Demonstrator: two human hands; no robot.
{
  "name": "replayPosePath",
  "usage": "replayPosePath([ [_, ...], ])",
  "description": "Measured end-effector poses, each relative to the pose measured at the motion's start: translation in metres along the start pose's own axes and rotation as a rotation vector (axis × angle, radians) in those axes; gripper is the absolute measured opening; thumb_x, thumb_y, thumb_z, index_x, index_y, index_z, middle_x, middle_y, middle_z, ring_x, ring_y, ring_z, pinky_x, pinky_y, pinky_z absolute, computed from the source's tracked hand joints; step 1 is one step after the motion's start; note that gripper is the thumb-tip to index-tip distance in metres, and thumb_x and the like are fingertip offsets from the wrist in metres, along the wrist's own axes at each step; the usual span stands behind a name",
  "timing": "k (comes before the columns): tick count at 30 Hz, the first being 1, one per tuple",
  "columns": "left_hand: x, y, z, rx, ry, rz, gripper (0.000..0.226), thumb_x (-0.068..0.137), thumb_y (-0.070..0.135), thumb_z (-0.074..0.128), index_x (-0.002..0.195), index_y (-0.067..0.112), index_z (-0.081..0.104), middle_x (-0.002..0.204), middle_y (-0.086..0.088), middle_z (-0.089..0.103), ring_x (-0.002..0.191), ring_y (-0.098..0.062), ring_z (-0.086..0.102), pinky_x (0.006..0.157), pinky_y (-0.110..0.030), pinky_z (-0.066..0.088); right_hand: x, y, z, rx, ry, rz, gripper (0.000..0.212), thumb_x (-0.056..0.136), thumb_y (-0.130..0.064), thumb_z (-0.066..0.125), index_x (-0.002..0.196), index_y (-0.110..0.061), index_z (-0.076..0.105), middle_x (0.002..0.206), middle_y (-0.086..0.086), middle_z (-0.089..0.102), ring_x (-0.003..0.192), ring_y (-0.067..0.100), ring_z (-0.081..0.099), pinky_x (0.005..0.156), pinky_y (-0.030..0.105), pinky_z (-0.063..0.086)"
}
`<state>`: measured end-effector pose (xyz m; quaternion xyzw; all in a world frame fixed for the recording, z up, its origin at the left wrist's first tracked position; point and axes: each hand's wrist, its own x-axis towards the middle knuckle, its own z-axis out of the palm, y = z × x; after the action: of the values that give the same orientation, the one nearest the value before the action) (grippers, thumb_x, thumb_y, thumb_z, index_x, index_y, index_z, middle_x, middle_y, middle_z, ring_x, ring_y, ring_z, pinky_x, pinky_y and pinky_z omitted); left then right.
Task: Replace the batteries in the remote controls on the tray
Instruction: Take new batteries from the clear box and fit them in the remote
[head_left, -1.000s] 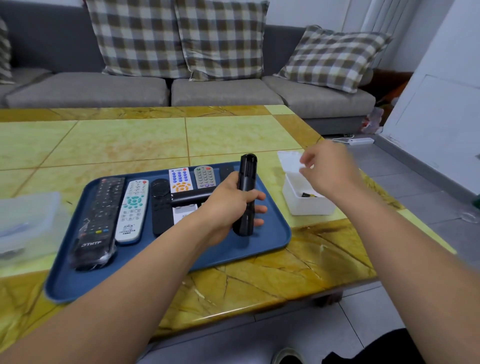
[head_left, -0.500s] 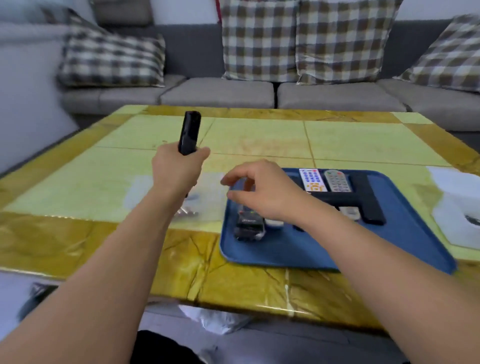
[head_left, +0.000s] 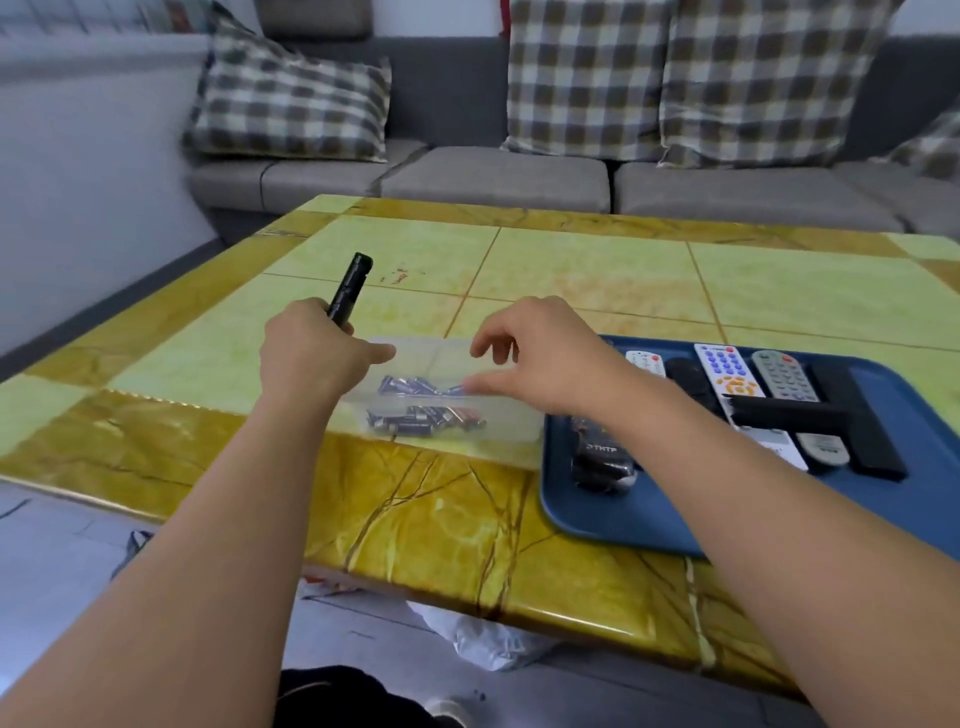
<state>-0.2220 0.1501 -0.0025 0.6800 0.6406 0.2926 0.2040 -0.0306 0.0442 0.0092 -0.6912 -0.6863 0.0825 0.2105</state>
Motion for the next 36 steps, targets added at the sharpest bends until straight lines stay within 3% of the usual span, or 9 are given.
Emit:
replayPosePath([
  [2, 0.002, -0.004, -0.004, 0.010, -0.037, -0.084, 0.064, 0.066, 0.055, 0.087, 0.099, 0.009, 0.059, 0.086, -0.007, 0.062, 0.073, -0.023, 0.059, 0.057, -0.033, 0.043, 0.004, -0.006, 0.000, -0.152, -0.156, -0.023, 0.085, 0.061, -0.061, 0.084, 0.135, -0.030, 0.054, 0.126, -0.005, 0.053, 0.116, 0.017, 0.049, 0.094, 0.037, 0.047],
  [4, 0.001, -0.005, -0.004, -0.045, -0.106, -0.189, 0.071, 0.066, 0.059, 0.086, 0.103, 0.005, 0.059, 0.084, -0.010, 0.061, 0.070, -0.026, 0.058, 0.055, -0.033, 0.044, 0.002, -0.004, 0.007, -0.313, -0.200, -0.041, 0.102, 0.059, -0.062, 0.084, 0.145, -0.030, 0.039, 0.138, -0.001, 0.045, 0.126, 0.024, 0.043, 0.100, 0.045, 0.046],
  [8, -0.001, -0.007, 0.002, -0.242, -0.195, -0.342, 0.067, 0.075, 0.056, 0.080, 0.108, 0.002, 0.059, 0.075, -0.008, 0.054, 0.054, -0.019, 0.045, 0.048, -0.028, 0.038, -0.001, 0.005, 0.023, -0.562, -0.168, -0.191, 0.082, 0.083, -0.055, 0.068, 0.147, -0.018, 0.032, 0.139, 0.011, 0.047, 0.119, 0.033, 0.052, 0.094, 0.046, 0.050],
  [12, 0.002, -0.013, 0.013, -0.503, -0.178, -0.407, 0.062, 0.077, 0.060, 0.075, 0.108, 0.008, 0.061, 0.073, -0.003, 0.051, 0.051, -0.016, 0.041, 0.048, -0.028, 0.038, -0.002, 0.004, 0.016, -0.668, -0.279, -0.186, 0.072, 0.102, -0.056, 0.031, 0.155, -0.011, 0.014, 0.161, 0.013, 0.022, 0.142, 0.034, 0.032, 0.107, 0.047, 0.041],
  [19, -0.006, -0.011, 0.025, -0.772, -0.221, -0.498, 0.074, 0.079, 0.082, 0.052, 0.108, 0.015, 0.063, 0.070, 0.001, 0.057, 0.061, -0.018, 0.054, 0.057, -0.030, 0.044, -0.007, 0.002, 0.007, -0.644, -0.134, -0.264, 0.045, 0.105, -0.049, 0.024, 0.124, -0.011, 0.039, 0.112, 0.008, 0.057, 0.095, 0.028, 0.058, 0.079, 0.040, 0.047],
  [25, -0.010, -0.013, 0.025, -0.784, -0.172, -0.537, 0.067, 0.081, 0.082, 0.050, 0.088, 0.016, 0.056, 0.060, 0.001, 0.042, 0.051, -0.017, 0.040, 0.054, -0.031, 0.037, 0.000, 0.015, 0.009, -0.380, -0.084, -0.147, 0.053, 0.098, -0.060, 0.036, 0.130, -0.019, 0.044, 0.115, 0.009, 0.065, 0.097, 0.031, 0.059, 0.076, 0.039, 0.045],
  [29, -0.010, -0.013, 0.020, -0.839, -0.203, -0.554, 0.044, 0.085, 0.057, 0.067, 0.096, 0.015, 0.061, 0.063, 0.001, 0.042, 0.049, -0.015, 0.037, 0.048, -0.028, 0.036, 0.005, 0.017, -0.008, -0.066, -0.093, -0.052, 0.059, 0.086, -0.066, 0.058, 0.130, -0.026, 0.060, 0.132, -0.003, 0.063, 0.119, 0.018, 0.059, 0.100, 0.040, 0.048],
  [32, -0.012, -0.016, 0.018, -0.807, -0.225, -0.555, 0.039, 0.083, 0.042, 0.075, 0.104, 0.011, 0.064, 0.066, 0.000, 0.046, 0.048, -0.014, 0.038, 0.044, -0.024, 0.037, 0.011, 0.015, -0.018, 0.014, -0.005, -0.017, 0.055, 0.077, -0.074, 0.059, 0.104, -0.028, 0.071, 0.107, -0.005, 0.072, 0.097, 0.017, 0.067, 0.089, 0.044, 0.054],
  [36, -0.013, -0.017, 0.013, -0.679, -0.121, -0.441, 0.024, 0.077, 0.015, 0.082, 0.091, 0.011, 0.063, 0.070, -0.001, 0.050, 0.057, -0.018, 0.045, 0.051, -0.025, 0.040, 0.019, 0.019, -0.023, -0.040, 0.384, 0.016, 0.058, 0.067, -0.075, 0.070, 0.089, -0.022, 0.063, 0.091, -0.008, 0.066, 0.082, 0.014, 0.060, 0.072, 0.038, 0.053],
])
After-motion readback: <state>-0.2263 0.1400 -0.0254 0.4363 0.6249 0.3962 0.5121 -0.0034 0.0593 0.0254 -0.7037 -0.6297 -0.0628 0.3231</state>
